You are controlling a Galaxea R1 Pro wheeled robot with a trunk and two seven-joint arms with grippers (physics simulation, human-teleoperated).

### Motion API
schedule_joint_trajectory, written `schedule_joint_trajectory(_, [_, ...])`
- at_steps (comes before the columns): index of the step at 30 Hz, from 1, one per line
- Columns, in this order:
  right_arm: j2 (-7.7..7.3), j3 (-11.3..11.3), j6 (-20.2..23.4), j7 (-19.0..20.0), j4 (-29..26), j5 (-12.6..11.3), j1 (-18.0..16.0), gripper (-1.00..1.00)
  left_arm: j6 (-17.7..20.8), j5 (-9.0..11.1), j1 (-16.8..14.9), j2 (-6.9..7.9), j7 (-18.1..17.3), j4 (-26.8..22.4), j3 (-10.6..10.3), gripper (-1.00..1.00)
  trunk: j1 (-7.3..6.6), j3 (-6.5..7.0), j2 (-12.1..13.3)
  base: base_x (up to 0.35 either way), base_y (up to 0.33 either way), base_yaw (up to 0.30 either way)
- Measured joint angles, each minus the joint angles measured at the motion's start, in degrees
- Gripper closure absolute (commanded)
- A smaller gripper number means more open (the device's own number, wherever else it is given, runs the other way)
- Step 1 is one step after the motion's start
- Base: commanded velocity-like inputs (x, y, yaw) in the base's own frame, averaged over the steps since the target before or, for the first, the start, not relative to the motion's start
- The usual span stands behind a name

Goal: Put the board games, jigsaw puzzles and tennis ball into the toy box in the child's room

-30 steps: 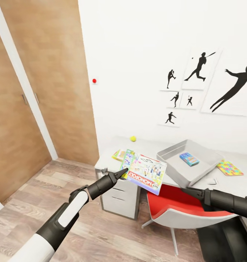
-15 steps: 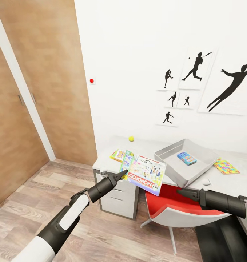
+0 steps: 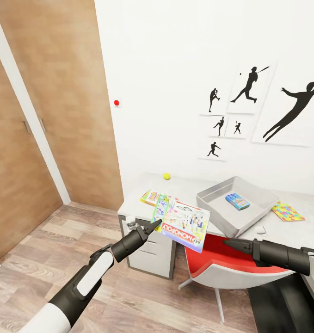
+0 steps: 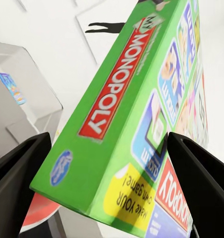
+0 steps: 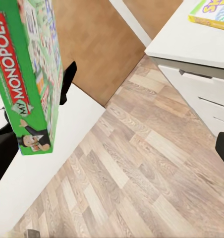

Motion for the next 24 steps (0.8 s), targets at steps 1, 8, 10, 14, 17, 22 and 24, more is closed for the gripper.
schedule_joint_trajectory(1, [0.02, 0.03, 0.0, 0.01, 0.01, -0.01, -0.04, -1.0, -0.06, -0.07, 0.02, -0.17, -0.12, 0.42, -0.01, 1.0, 0.0, 0.0, 0.0, 0.0, 0.0, 0.0])
schedule_joint_trajectory(8, [0.11, 0.22, 0.0, 0.04, 0.03, -0.09, -0.17, -1.0, -0.26, -0.23, 0.04, -1.48, -0.43, 3.47, -0.01, 1.0, 0.0, 0.0, 0.0, 0.0, 0.0, 0.0])
schedule_joint_trajectory(10, [0.15, 0.24, 0.0, 0.04, 0.03, -0.1, -0.18, -1.0, -0.27, -0.29, 0.03, -1.74, -0.46, 3.98, 0.02, 1.0, 0.0, 0.0, 0.0, 0.0, 0.0, 0.0])
schedule_joint_trajectory(14, [0.21, 0.29, 0.0, 0.04, 0.03, -0.12, -0.22, -1.0, -0.47, -1.64, 0.02, -2.5, -0.34, 5.04, 0.05, 1.0, 0.0, 0.0, 0.0, 0.0, 0.0, 0.0])
schedule_joint_trajectory(17, [0.3, 0.34, 0.0, 0.06, 0.03, -0.13, -0.25, -1.0, -0.85, -3.72, 0.01, -3.43, 0.29, 5.65, 0.12, 1.0, 0.0, 0.0, 0.0, 0.0, 0.0, 0.0])
schedule_joint_trajectory(22, [0.76, 0.39, 0.0, 0.05, 0.03, -0.1, -0.3, -1.0, -1.39, -5.6, 0.0, -4.57, 1.94, 6.05, 0.27, 1.0, 0.0, 0.0, 0.0, 0.0, 0.0, 0.0])
schedule_joint_trajectory(24, [1.01, 0.4, 0.0, 0.05, 0.03, -0.09, -0.33, -1.0, -1.46, -5.83, 0.0, -4.76, 2.31, 6.1, 0.25, 1.0, 0.0, 0.0, 0.0, 0.0, 0.0, 0.0])
